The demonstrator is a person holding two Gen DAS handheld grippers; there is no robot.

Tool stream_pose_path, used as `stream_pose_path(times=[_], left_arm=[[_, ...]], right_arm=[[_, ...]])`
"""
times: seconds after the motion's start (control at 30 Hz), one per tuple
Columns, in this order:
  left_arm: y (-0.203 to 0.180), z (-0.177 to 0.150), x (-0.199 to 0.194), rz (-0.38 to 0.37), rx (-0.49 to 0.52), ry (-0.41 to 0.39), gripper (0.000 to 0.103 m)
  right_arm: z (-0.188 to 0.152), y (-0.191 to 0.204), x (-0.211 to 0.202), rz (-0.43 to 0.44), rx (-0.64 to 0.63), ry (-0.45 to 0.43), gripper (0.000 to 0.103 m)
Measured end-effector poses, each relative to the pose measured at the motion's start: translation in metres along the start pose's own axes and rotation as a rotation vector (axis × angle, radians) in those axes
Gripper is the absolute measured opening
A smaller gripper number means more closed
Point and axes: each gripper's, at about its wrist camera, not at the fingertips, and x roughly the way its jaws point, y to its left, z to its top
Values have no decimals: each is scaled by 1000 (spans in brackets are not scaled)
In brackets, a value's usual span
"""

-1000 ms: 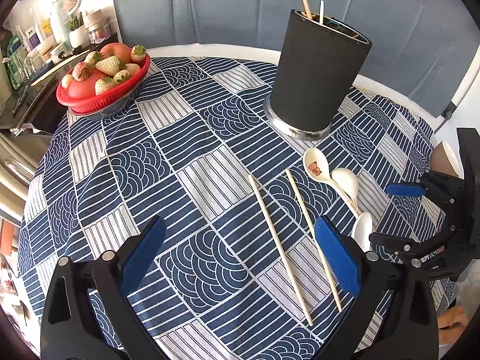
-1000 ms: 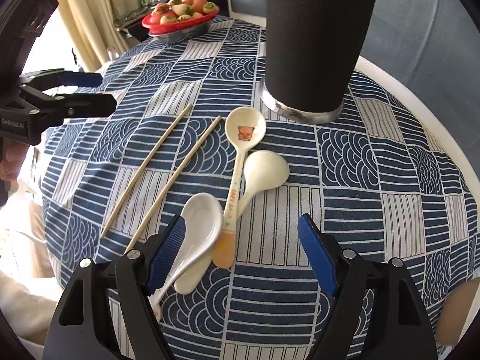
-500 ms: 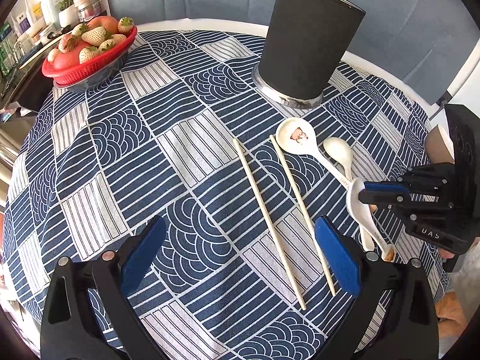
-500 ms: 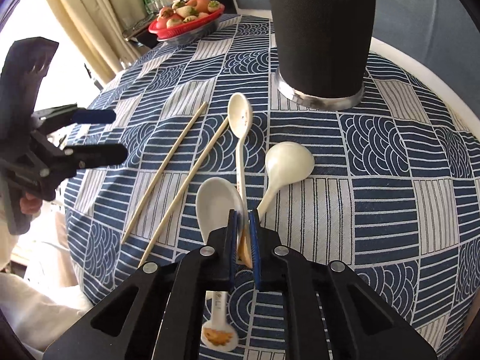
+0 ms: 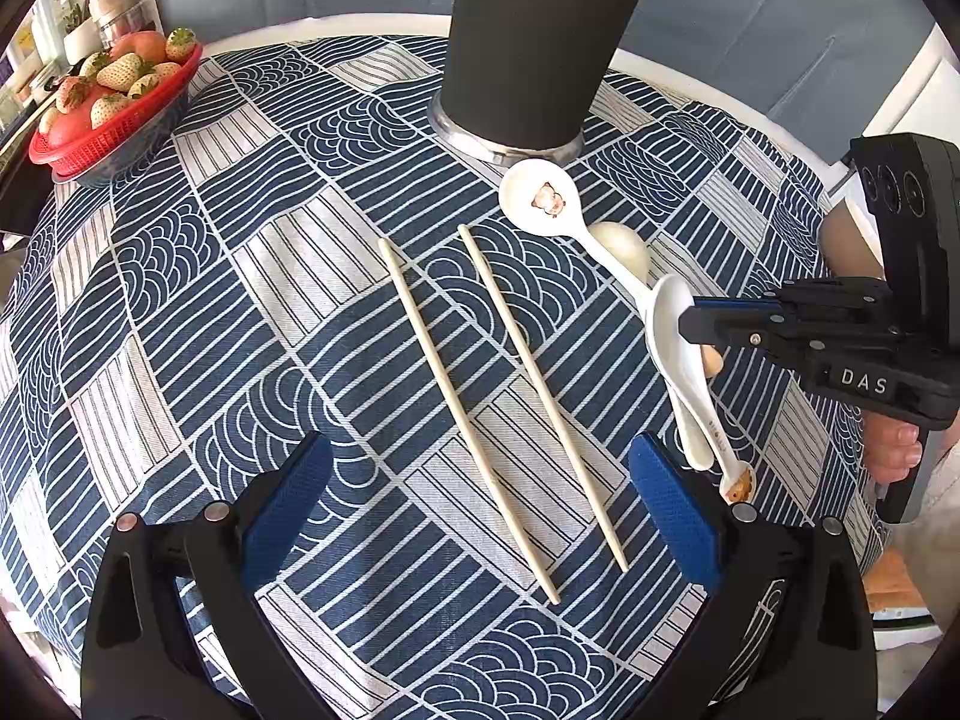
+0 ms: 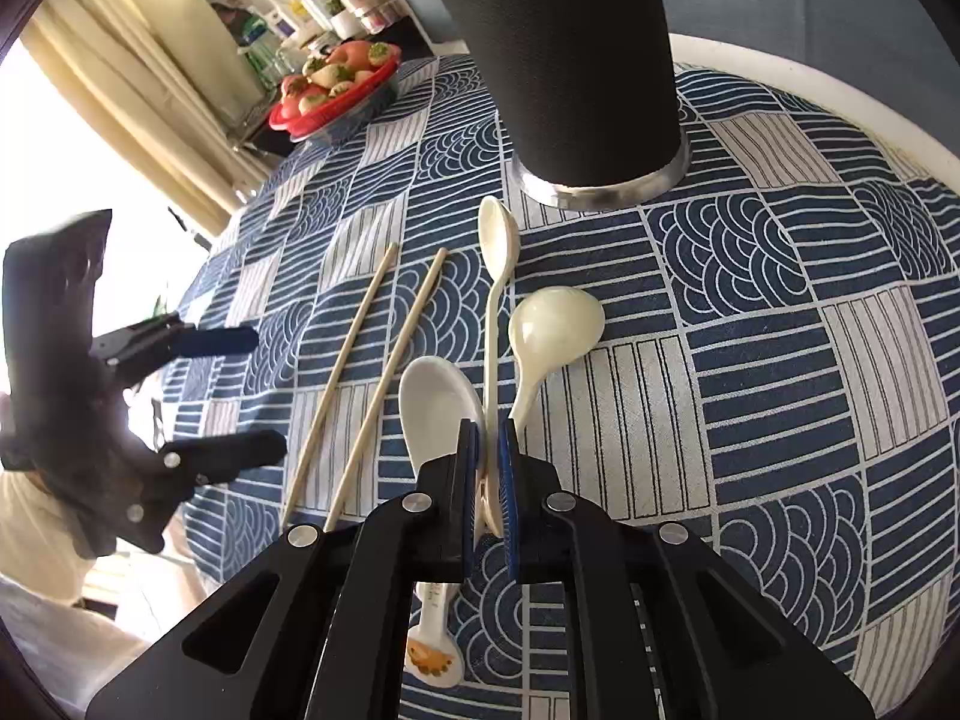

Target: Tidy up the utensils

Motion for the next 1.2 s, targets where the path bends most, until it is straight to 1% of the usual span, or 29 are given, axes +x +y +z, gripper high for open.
stream_pose_path(times=[0.2, 0.43, 0.53, 0.6, 0.63, 0.7, 0.73, 0.8, 0.83, 0.87, 0.97, 1.03, 1.1, 1.2], left_arm=[[-21, -1, 9, -52, 49, 25, 97], [-56, -2, 16, -159, 110, 53, 97], [-66, -1, 18, -200, 117, 65, 96], [-68, 1, 19, -227, 115, 69, 86], [-68, 2, 21, -245, 110, 81, 83], [-68, 4, 27, -288, 93, 119, 68], [-67, 4, 30, -301, 88, 134, 64], [-67, 4, 33, -314, 86, 152, 34], [-66, 4, 35, -327, 81, 164, 25], [-66, 4, 37, -332, 79, 175, 12], [-67, 3, 34, -321, 103, 162, 12], [-67, 3, 29, -329, 117, 152, 11], [-66, 4, 25, -329, 125, 144, 8], [-67, 7, 19, -320, 149, 133, 7]], right_arm=[[4, -9, -4, 32, 72, -33, 7], [8, -11, -4, 56, 126, -51, 7], [7, -11, -4, 73, 144, -54, 7], [6, -12, -4, 87, 158, -57, 7], [6, -12, -4, 93, 165, -60, 7], [6, -14, -5, 113, 187, -66, 7], [6, -15, -5, 123, 199, -71, 7], [6, -17, -6, 129, 209, -74, 7], [5, -16, -6, 128, 208, -74, 7], [5, -17, -6, 128, 209, -74, 7], [4, -17, -7, 132, 211, -76, 7], [4, -18, -8, 131, 210, -80, 7], [3, -18, -12, 133, 202, -93, 7], [3, -19, -19, 154, 196, -118, 6]])
